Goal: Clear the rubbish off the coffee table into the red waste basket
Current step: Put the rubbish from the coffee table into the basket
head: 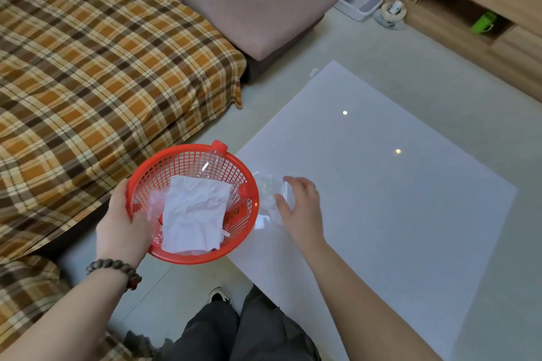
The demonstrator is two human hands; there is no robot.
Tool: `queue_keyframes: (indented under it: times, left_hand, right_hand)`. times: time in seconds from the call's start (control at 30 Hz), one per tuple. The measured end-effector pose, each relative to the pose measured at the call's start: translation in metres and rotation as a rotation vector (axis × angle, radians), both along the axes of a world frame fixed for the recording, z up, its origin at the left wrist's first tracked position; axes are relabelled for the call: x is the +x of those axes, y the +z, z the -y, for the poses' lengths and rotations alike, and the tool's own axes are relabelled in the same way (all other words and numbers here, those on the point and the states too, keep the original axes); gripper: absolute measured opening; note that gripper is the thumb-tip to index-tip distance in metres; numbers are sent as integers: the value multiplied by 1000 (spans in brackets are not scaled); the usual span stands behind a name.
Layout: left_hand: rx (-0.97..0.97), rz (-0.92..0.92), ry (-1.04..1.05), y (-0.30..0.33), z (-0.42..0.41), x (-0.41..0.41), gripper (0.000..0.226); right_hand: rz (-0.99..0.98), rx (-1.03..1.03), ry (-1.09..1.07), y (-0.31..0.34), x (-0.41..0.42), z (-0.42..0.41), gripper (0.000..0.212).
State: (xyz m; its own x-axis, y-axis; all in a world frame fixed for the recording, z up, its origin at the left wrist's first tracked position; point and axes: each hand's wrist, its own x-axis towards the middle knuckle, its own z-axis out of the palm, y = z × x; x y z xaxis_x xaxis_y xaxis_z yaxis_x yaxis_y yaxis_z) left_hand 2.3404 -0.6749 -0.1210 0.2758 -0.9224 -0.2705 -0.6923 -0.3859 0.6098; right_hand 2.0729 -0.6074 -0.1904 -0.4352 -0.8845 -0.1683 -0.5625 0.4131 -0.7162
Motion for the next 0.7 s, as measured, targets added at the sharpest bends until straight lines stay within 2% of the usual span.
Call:
queue_keyframes:
  times: [0.1,0.2,0.33,0.57,0.7]
  left_hand:
    - [-2,51,13,-12,4,7,61]
    - [-28,76,18,-23,2,12,61]
    - [-19,71,44,-30,-3,20,63]
    - [-21,85,65,-24,-13,24,61]
    - [15,59,87,-13,-16,22,62]
  right_hand:
    - [-36,229,-95,-49,-30,9,56]
    - [0,403,-94,-90,-39,20,66]
    - [64,527,-70,-127,-38,33,64]
    - [101,431,-127,-126,-43,31,51]
    - [106,216,-133,-86,-42,25,47]
